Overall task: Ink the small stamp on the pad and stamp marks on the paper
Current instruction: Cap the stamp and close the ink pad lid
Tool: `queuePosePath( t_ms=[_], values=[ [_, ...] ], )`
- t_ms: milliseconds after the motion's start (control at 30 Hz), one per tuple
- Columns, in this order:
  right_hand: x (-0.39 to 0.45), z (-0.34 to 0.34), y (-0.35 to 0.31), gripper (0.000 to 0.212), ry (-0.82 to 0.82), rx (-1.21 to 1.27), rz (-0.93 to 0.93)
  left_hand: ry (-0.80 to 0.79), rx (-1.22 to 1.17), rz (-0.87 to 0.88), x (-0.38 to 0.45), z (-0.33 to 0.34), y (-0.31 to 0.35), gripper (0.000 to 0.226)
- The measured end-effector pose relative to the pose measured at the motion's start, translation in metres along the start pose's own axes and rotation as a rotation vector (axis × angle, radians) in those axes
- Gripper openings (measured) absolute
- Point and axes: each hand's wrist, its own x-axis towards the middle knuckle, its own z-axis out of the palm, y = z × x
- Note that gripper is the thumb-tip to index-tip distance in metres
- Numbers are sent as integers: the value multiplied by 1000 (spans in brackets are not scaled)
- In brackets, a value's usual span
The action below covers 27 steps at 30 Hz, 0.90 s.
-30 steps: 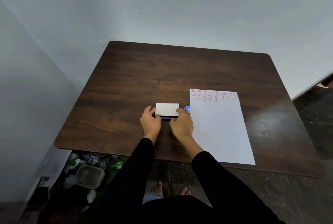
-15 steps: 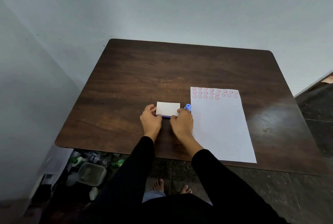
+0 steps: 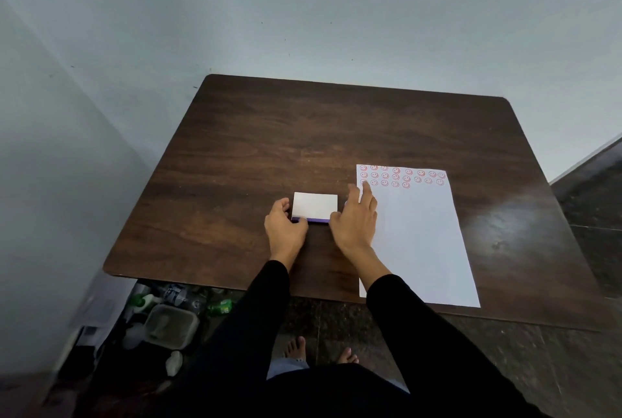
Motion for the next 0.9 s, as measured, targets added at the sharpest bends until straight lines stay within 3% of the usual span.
queuePosePath(
  t_ms=[200,300,400,533,667,900],
  values=[
    [6,3,9,37,-68,41,7,-10,33,6,1,1,0,57],
    [5,6,12,42,-69,63,1,-18,39,3,1,2,-1,59],
    [2,7,19,53,20,90,-28,-23,40,-9,2,3,-2,63],
    [-3,6,34,50,168,15,34,-31,39,-9,0,3,-3,69],
    [-4,8,51,53,128,-142,140,-35,85,13,-3,5,-3,74],
    [-7,13,59,49,18,-239,116,-41,155,67,-4,8,-5,76]
  ],
)
